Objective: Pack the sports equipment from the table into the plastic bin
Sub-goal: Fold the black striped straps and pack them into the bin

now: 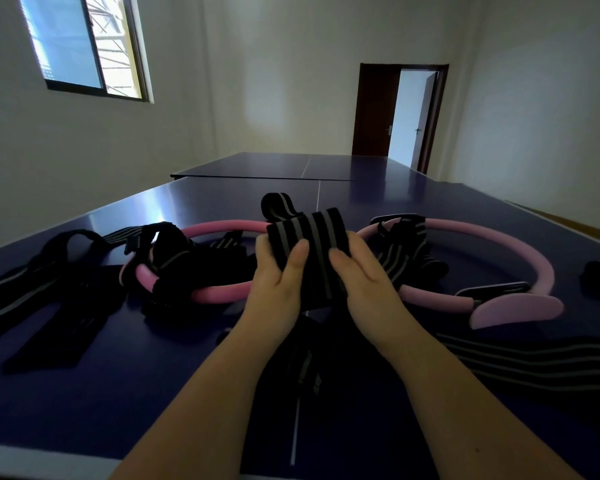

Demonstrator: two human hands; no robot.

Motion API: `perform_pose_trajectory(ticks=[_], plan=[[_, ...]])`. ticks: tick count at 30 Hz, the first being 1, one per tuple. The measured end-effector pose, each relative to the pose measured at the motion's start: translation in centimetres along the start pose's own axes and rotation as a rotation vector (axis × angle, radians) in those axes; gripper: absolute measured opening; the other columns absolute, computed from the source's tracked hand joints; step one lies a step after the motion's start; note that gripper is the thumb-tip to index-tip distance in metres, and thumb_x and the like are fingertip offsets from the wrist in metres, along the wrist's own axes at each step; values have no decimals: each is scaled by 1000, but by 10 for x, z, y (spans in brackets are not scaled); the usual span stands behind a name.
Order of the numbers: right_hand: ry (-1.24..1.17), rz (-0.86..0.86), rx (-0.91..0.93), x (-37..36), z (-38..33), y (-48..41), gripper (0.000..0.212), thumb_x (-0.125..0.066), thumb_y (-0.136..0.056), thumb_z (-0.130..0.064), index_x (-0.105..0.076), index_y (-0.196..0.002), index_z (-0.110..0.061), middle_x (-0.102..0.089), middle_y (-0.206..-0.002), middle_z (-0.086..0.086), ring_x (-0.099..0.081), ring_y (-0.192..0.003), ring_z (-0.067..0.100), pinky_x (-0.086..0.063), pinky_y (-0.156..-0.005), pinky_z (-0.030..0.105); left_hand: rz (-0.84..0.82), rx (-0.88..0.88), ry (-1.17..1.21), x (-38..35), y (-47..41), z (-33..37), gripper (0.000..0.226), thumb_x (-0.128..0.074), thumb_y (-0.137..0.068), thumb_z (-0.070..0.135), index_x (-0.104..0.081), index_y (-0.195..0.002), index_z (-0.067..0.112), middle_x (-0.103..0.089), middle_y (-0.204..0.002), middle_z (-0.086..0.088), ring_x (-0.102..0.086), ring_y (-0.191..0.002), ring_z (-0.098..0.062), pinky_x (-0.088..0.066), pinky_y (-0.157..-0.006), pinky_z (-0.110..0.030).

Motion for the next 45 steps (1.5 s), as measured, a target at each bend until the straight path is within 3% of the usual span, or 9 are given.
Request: perform_pose_trajectory(ticks=[7,13,19,22,25,29,35,41,45], plan=[[187,-98,101,-12,-3,0,34,-57,-99,-15,-59,-133,-17,-66,-127,-7,-60,-120,6,-47,-106,30,242,-127,175,22,-8,15,4,-58,-98,24,-59,-102,22,-70,-103,-1,-69,-97,-17,-58,-84,-36],[21,230,217,21,-15,-5,33,-54,-96,3,-71,-103,-24,-75,-94,-18,-68,-93,-2,-50,-82,12,-25,17,243,-3,-8,4,17,-56,-95,22,-62,-112,21,-73,-102,3,-69,-101,-16,-56,-86,-27],[-195,230,284,30,-11,-9,50,-46,-87,17,-75,-69,-19,-70,-91,-3,-67,-89,18,-57,-84,32,-116,374,359,-18,-12,-19,65,-41,-83,62,-58,-126,16,-62,-132,-13,-62,-117,-20,-49,-95,-32],[-252,170,227,25,-8,-9,45,-42,-89,13,-69,-67,-16,-70,-90,2,-68,-89,21,-56,-79,30,-220,271,164,-20,-8,-20,32,-58,-95,26,-51,-126,20,-65,-126,-8,-66,-110,-14,-53,-89,-26],[-250,71,155,19,-10,-10,38,-38,-88,5,-71,-89,-14,-71,-107,8,-67,-107,27,-55,-90,38,-177,116,68,-14,-8,-17,23,-53,-99,6,-47,-113,23,-61,-117,-10,-65,-103,-14,-54,-80,-23],[-104,72,67,14,-14,-16,40,-42,-101,-1,-55,-133,-22,-66,-123,0,-66,-97,-6,-51,-80,13,41,-8,98,5,-17,-5,23,-53,-100,10,-48,-104,32,-61,-113,-8,-64,-103,-20,-55,-87,-37],[202,157,107,19,-10,-10,22,-51,-101,-9,-63,-110,-25,-71,-103,-9,-67,-97,1,-53,-84,18,124,-170,26,14,-11,12,33,-50,-99,0,-46,-101,32,-58,-96,5,-59,-86,-2,-51,-78,-23],[164,243,189,24,-14,-4,40,-48,-100,-3,-61,-97,-41,-71,-102,-12,-67,-97,5,-55,-86,23,-11,181,234,-2,-10,-15,43,-58,-93,0,-53,-132,19,-67,-123,-12,-67,-111,-21,-54,-95,-37],[42,305,233,30,-14,-5,38,-45,-89,18,-64,-86,-16,-69,-88,-10,-65,-80,1,-52,-74,16,-58,327,293,-11,-5,-21,40,-39,-101,-4,-42,-140,-12,-62,-119,-25,-68,-71,3,-54,-67,-15]])
Point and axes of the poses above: each hand's wrist, its own y-axis away from the middle knuckle, its own x-axis out of the back of the hand, z = x × y, the point moved 7 cm from there along -y, towards the middle knuckle
